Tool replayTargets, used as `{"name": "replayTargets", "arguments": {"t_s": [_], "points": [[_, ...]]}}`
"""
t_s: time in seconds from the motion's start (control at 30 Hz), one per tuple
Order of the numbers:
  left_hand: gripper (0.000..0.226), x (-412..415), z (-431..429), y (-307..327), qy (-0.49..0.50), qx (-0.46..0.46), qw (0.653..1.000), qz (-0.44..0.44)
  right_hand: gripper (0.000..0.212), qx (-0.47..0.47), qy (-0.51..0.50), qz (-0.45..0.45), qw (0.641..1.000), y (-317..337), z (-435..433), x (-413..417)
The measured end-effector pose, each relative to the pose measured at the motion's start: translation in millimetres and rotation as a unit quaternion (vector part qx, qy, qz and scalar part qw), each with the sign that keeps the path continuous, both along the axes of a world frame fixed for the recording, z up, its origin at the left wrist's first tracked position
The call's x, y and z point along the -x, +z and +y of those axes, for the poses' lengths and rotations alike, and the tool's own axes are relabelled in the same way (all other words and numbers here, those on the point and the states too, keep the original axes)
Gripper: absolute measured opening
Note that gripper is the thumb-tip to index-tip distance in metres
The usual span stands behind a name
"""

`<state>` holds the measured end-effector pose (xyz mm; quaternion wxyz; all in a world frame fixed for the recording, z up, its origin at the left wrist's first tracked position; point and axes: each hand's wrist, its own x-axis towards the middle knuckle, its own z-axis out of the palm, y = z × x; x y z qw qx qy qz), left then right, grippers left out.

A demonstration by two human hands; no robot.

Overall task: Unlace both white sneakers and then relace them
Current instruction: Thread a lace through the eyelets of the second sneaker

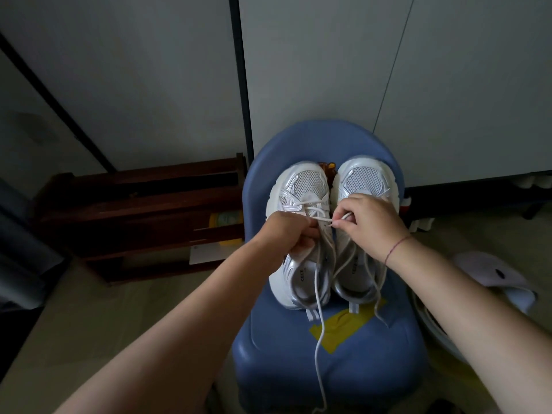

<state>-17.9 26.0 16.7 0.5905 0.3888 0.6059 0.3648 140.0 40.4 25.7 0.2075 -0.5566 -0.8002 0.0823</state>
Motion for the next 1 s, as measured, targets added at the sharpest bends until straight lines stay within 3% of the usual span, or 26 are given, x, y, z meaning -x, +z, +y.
{"name": "replayTargets", "arguments": {"t_s": [0.27,0.43,0.63,0.9,1.0], "points": [[0.024,1.2,-1.4,-7.9,-0.013,-0.022,0.999,-0.042,0.005,-0.009,-0.017,-0.008,1.0,-9.6,3.2,8.3],[0.03,1.3,-2.2,-9.9,-0.025,-0.035,0.999,-0.025,0.007,0.07,0.008,0.051,0.996,0.6,6.4,-0.1],[0.023,-1.0,1.2,-15.7,-0.019,-0.066,0.997,0.044,0.006,0.025,0.004,0.038,0.999,-8.5,9.8,-1.3],[0.011,0.6,2.3,-18.5,-0.042,-0.098,0.99,0.092,0.021,0.084,0.02,0.152,0.985,-3.4,3.1,0.4],[0.012,1.0,1.6,-16.8,-0.06,-0.101,0.986,0.122,0.014,0.047,0.006,0.111,0.993,-6.1,2.0,2.7]]}}
